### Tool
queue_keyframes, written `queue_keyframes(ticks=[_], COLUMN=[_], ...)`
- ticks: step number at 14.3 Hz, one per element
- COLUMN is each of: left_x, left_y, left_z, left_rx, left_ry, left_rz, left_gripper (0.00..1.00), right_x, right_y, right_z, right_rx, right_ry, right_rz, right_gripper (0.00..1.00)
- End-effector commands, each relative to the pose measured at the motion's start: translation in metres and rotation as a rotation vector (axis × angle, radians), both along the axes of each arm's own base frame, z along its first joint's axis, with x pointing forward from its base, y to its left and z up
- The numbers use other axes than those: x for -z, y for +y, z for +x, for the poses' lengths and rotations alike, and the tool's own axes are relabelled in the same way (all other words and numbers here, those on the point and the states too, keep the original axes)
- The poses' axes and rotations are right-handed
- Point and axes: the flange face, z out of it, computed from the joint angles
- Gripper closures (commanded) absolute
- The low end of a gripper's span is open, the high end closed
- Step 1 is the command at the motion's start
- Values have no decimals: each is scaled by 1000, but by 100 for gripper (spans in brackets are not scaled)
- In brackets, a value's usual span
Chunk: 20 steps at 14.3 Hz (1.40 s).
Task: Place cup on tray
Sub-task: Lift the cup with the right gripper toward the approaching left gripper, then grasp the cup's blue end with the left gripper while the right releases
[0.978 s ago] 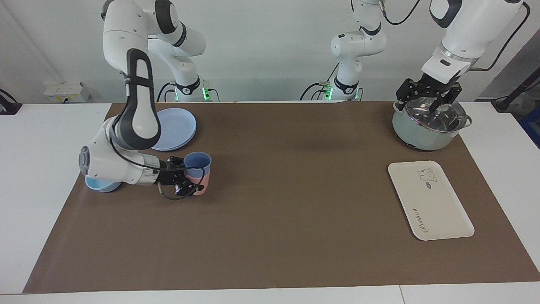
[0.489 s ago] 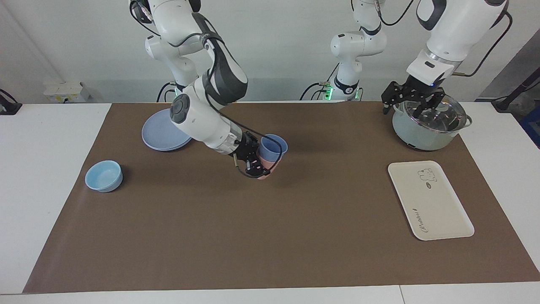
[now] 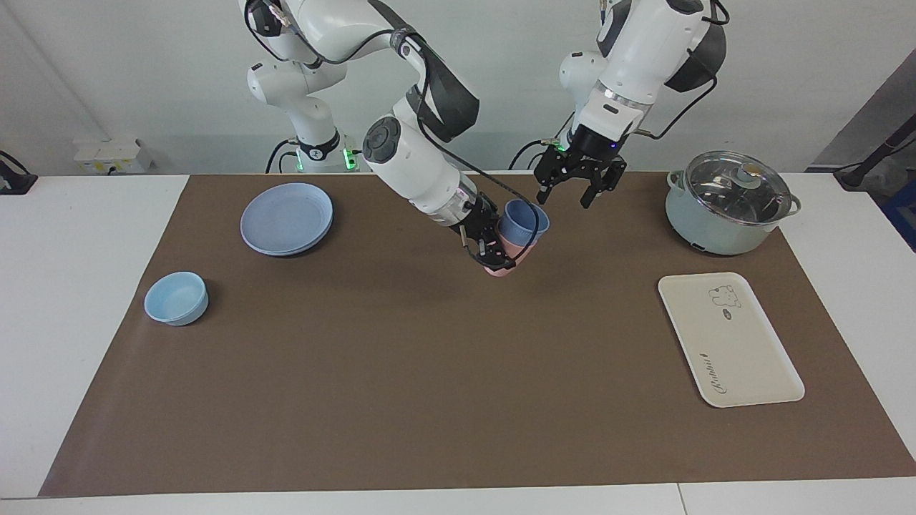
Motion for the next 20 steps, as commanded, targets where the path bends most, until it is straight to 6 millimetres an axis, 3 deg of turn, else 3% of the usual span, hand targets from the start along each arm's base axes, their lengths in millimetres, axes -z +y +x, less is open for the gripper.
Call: queue_keyframes(ticks=[1,7,8,10,11,12,17,20], left_x=[9,45,46,44,44,44,38,1], left_y=[9,-7,-12,-13,-14,-19,-17,-9], left_z=[-6,-3,-5,-4,-4,-6,-4,-4], left_rx=[-44,-79,-71,-80,-88,-98,-126,-122], left_ry=[2,-13,-11,-13,-18,-14,-3,21], left_rz=[-42,-108,-110,-128,-132,-137,-146,-156], left_gripper=[6,15,27,80,96,100,100,100], right_x=[-5,-3,-4,-4,-4,-4,-3,-5], right_y=[-4,-5,-5,-6,-6,-6,-6,-8], right_z=[2,2,3,4,4,4,3,7], right_rx=[23,24,26,33,33,33,35,53], right_ry=[3,2,-1,-9,-8,-8,-7,-30], right_rz=[16,13,14,16,16,16,15,23], right_gripper=[100,100,100,100,100,100,100,100])
